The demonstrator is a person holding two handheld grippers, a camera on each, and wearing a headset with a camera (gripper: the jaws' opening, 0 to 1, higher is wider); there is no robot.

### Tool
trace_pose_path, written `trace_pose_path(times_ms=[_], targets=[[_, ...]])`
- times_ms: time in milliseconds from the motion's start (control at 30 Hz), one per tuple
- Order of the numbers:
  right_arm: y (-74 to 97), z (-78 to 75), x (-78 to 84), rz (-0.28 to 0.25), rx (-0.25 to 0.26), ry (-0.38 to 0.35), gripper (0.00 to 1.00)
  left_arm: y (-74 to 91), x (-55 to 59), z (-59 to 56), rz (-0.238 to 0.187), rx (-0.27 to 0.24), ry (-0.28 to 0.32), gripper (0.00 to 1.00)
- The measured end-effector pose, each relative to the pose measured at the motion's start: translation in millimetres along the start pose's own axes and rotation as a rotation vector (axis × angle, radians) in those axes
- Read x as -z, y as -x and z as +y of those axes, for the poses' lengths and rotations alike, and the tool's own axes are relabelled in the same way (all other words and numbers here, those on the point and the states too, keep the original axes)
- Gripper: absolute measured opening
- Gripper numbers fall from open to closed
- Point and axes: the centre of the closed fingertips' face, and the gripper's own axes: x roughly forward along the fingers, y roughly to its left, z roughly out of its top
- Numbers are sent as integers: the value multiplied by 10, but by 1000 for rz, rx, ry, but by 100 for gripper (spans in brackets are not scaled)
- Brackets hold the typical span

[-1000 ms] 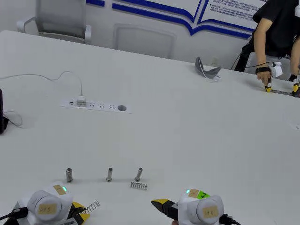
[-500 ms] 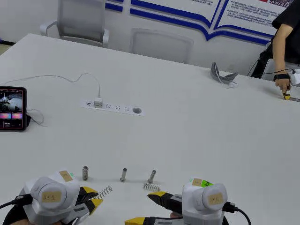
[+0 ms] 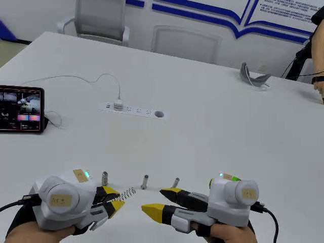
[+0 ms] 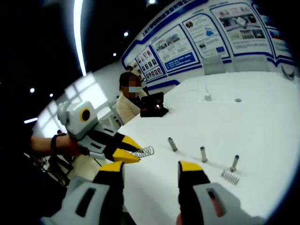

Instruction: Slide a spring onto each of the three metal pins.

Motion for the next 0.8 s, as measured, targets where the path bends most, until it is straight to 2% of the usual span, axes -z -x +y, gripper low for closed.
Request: trace_pose_path(times_ms=[133, 433, 633, 800], targets=[[-43, 54, 19, 9, -28, -10, 44, -7, -38, -86, -4, 19, -18, 10], [-103, 127, 21, -2, -85, -87, 33, -8, -150, -236, -21, 62, -41, 10], [-119, 213, -27, -26, -142, -151, 24, 2, -189, -273, -23, 74, -65, 10], [-107, 194, -63, -33, -150, -163, 16, 16, -171, -261, -19, 79, -80, 10]])
